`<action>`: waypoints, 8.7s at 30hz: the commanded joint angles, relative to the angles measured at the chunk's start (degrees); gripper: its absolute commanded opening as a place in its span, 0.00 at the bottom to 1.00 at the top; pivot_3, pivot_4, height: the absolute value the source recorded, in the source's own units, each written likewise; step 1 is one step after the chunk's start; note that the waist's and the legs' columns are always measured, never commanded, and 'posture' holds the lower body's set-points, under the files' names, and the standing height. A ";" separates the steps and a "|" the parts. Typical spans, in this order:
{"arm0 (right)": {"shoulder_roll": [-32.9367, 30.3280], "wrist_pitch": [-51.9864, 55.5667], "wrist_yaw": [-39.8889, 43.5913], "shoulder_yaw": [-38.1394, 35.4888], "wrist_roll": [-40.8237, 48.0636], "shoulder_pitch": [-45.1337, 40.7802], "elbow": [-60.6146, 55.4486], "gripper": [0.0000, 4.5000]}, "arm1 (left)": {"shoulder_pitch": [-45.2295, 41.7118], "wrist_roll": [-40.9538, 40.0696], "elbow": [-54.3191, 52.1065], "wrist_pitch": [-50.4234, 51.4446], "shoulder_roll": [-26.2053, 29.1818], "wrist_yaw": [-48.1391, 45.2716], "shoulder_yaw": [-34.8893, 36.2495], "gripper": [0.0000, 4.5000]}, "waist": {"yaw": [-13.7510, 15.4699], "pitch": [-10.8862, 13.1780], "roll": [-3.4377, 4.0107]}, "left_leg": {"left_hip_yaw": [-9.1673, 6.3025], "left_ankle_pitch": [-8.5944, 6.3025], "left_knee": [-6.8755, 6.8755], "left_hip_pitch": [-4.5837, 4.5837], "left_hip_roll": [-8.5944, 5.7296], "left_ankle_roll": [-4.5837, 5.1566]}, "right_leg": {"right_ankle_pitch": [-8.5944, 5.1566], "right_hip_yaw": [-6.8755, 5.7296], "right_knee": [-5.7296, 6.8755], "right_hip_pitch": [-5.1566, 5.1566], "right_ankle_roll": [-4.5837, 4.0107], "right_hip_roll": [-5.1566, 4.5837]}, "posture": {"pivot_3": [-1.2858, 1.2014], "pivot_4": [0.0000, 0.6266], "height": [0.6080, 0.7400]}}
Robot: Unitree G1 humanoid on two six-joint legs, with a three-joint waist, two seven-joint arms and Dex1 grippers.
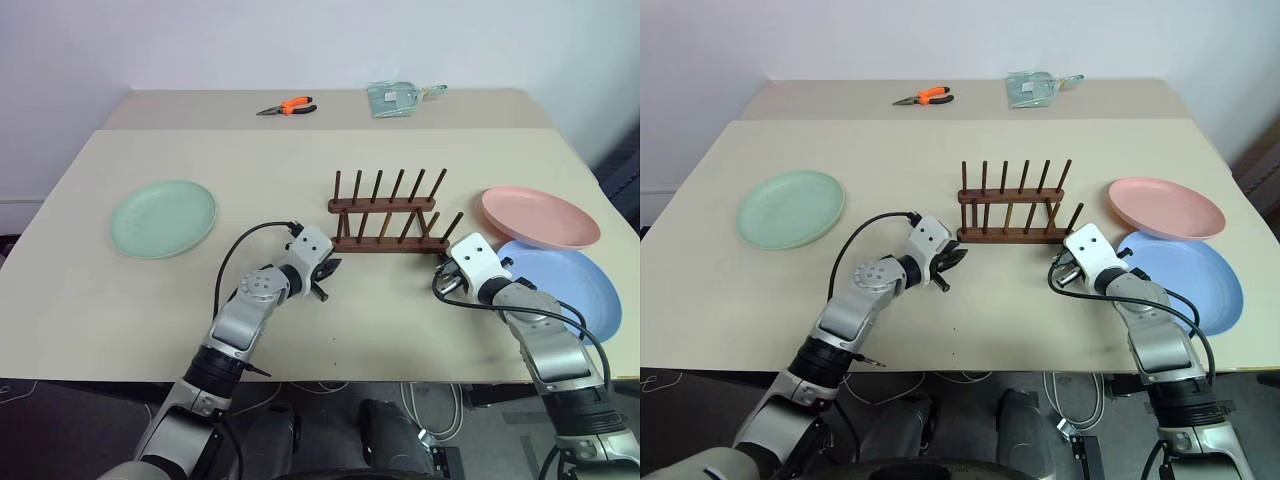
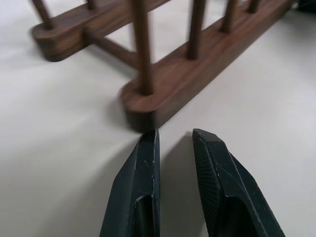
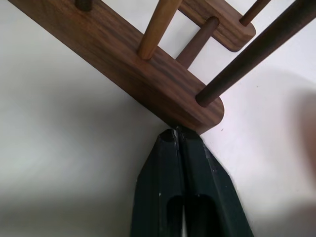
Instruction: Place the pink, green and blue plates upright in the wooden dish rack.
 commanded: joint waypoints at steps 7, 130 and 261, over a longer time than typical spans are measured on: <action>-18.43 -3.69 9.02 -13.66 -0.87 5.35 -8.41 0.97 | 4.53 -8.36 -12.33 -1.58 5.24 -11.74 1.49 0.23 | 0.19 0.07 0.11 | 0.01 0.00 -0.02 -0.20 -0.01 0.00 | -0.01 -0.01 -0.04 -0.16 0.02 -0.01 | 0.52 0.24 1.00; -13.84 6.14 20.74 -17.92 53.33 -21.39 -2.36 0.01 | 7.13 -18.03 -17.09 0.50 9.91 -13.38 6.42 0.23 | -1.12 0.19 0.35 | -0.04 -0.01 -0.04 -0.17 0.02 0.03 | 0.09 0.13 -0.06 -0.10 -0.21 0.04 | 0.52 0.24 1.00; 13.10 25.92 -11.28 -17.32 60.94 -25.24 -12.47 0.00 | 12.44 -36.80 -33.14 9.73 17.60 -8.57 13.33 0.80 | -1.27 0.33 -0.23 | 0.10 0.04 -0.19 -0.28 0.05 -0.06 | 0.17 0.18 -0.07 -0.42 -0.31 0.09 | 0.52 0.24 1.00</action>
